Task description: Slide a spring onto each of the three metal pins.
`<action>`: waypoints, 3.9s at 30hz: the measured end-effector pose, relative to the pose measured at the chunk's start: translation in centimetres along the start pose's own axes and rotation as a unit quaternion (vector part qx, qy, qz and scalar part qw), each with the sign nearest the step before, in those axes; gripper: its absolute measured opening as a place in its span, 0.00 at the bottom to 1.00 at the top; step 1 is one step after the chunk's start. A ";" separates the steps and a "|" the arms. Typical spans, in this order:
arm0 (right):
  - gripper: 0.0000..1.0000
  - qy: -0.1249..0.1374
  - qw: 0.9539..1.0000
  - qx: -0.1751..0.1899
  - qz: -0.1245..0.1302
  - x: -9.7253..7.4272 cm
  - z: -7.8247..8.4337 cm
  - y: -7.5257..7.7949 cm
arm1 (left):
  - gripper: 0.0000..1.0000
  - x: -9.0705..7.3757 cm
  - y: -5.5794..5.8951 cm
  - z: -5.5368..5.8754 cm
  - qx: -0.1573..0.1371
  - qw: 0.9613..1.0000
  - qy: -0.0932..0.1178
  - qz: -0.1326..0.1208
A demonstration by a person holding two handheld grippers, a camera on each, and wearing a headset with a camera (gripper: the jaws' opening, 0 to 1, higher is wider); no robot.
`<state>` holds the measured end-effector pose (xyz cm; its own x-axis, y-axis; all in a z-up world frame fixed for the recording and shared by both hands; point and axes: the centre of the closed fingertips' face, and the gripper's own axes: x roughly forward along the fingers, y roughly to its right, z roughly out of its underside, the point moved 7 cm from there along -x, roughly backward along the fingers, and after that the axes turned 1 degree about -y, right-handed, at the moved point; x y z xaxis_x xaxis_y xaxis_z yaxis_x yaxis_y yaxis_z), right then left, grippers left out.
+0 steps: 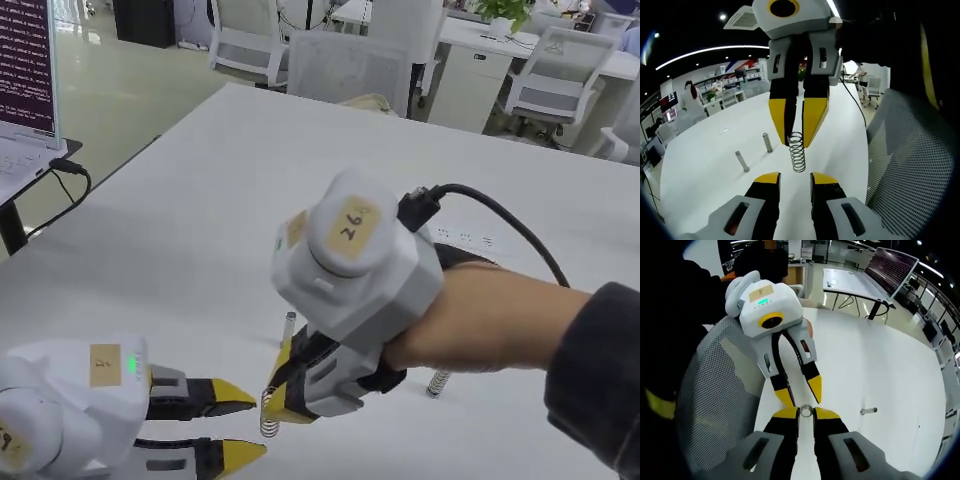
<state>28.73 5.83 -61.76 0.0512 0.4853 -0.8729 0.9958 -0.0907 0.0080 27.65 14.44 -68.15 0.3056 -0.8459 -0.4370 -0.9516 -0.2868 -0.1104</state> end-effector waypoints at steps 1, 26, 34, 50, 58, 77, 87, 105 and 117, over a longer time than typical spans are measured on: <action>0.08 0.000 1.000 0.001 0.001 -0.1 0.0 0.1 | 0.21 0.0 0.0 0.1 -0.003 1.000 0.000 0.000; 0.08 0.000 1.000 0.018 0.013 -0.3 0.7 1.1 | 0.88 -0.8 -1.3 1.5 -0.100 0.994 0.007 -0.048; 0.08 0.004 1.000 0.023 0.017 -0.6 0.7 1.5 | 0.92 -0.8 -1.4 1.7 -0.103 0.993 0.011 -0.054; 0.08 0.020 0.997 0.044 0.055 -2.8 0.1 5.0 | 0.88 -0.9 -1.5 2.0 -0.101 0.993 0.015 -0.056; 0.08 0.015 0.996 0.050 0.066 -2.7 0.0 7.2 | 0.87 -0.9 -1.6 2.2 -0.102 0.993 0.013 -0.056; 0.08 0.034 0.991 0.091 0.095 -1.2 0.5 11.8 | 0.84 -0.8 -1.8 2.9 -0.106 0.993 0.001 -0.052; 0.08 0.025 0.990 0.105 0.092 0.5 1.5 12.9 | 0.83 -0.7 -2.0 3.3 -0.112 0.992 -0.001 -0.053; 0.08 0.024 0.989 0.117 0.090 1.5 2.2 13.3 | 0.80 -0.7 -2.2 3.7 -0.114 0.992 -0.005 -0.052; 0.08 0.020 0.988 0.123 0.087 2.6 2.7 13.1 | 0.79 -0.7 -2.2 3.9 -0.115 0.992 -0.006 -0.050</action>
<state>41.70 3.54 -65.26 0.2282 0.4766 -0.8490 0.9234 -0.3825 0.0335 29.36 17.40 -71.07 0.3962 -0.8035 -0.4443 -0.8837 -0.4651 0.0531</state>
